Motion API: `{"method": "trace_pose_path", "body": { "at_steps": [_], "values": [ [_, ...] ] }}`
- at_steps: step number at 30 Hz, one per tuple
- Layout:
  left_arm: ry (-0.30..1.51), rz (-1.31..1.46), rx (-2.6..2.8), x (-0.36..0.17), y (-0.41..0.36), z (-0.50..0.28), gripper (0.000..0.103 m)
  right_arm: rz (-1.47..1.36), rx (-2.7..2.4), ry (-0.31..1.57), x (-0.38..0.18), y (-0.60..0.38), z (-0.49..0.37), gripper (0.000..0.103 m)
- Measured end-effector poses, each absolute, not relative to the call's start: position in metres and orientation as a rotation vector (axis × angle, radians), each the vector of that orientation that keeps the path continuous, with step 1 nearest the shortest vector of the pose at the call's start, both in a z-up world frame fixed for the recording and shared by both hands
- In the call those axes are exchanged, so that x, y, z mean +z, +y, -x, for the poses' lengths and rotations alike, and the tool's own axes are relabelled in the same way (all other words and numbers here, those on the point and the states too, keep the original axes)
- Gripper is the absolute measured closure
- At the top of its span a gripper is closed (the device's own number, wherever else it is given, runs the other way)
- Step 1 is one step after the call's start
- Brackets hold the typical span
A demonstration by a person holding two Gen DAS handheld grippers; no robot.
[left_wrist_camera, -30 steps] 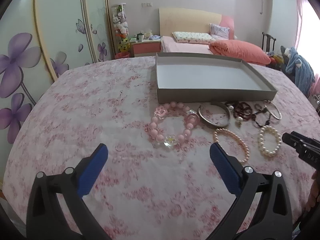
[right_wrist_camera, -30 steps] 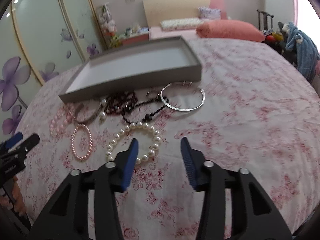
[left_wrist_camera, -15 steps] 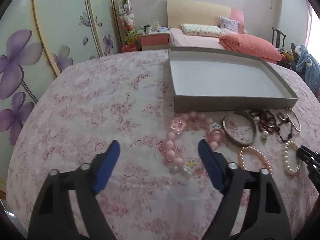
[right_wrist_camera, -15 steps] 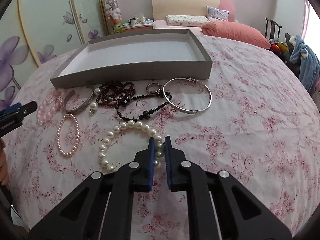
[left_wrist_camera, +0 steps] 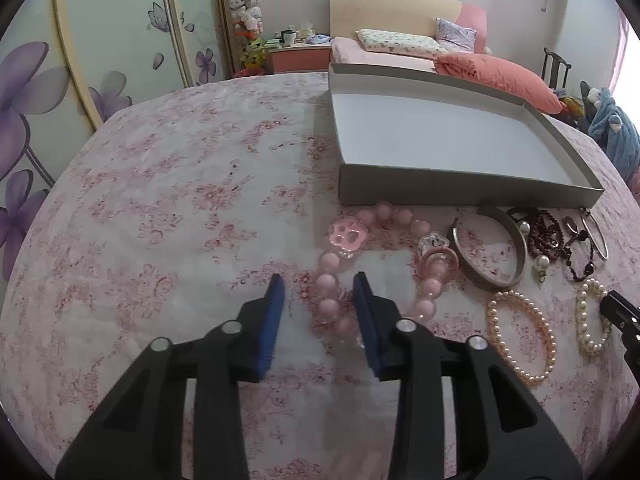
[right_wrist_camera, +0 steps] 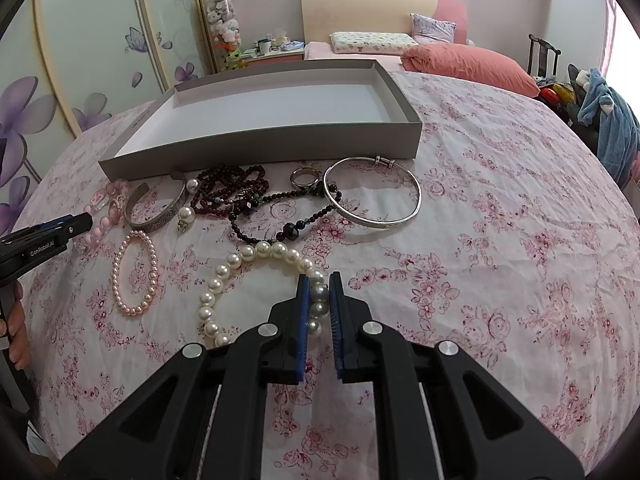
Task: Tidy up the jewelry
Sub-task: 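Grasp the white pearl bracelet with the right tool while the left tool grasps the pink bead bracelet, then carry both bracelets into the grey tray and open both tools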
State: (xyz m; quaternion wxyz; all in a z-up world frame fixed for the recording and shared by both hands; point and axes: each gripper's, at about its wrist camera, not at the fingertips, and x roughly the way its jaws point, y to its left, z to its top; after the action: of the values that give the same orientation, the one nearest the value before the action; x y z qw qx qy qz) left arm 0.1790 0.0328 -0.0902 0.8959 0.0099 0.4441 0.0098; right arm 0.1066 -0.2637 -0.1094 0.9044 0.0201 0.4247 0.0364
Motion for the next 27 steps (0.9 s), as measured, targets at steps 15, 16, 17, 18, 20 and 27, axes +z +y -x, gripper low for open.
{"method": "trace_pose_path", "body": {
  "at_steps": [15, 16, 17, 18, 20, 27],
  "values": [
    [0.819, 0.030, -0.016, -0.063, 0.032, -0.148, 0.089, -0.131, 0.159, 0.749, -0.080, -0.274, -0.095, 0.092],
    [0.805, 0.034, -0.025, -0.059, 0.031, -0.145, 0.089, -0.138, 0.171, 0.732, -0.075, -0.274, -0.094, 0.092],
    [0.795, 0.038, -0.030, -0.056, 0.029, -0.143, 0.089, -0.143, 0.182, 0.717, -0.071, -0.273, -0.092, 0.093],
    [0.776, 0.043, -0.040, -0.051, 0.027, -0.139, 0.089, -0.146, 0.191, 0.704, -0.068, -0.272, -0.091, 0.093],
    [0.749, 0.047, -0.056, -0.044, 0.025, -0.133, 0.089, -0.149, 0.207, 0.679, -0.063, -0.271, -0.088, 0.093],
    [0.680, 0.051, -0.113, -0.023, 0.011, -0.115, 0.089, -0.150, 0.231, 0.648, -0.055, -0.265, -0.085, 0.093]
  ]
}}
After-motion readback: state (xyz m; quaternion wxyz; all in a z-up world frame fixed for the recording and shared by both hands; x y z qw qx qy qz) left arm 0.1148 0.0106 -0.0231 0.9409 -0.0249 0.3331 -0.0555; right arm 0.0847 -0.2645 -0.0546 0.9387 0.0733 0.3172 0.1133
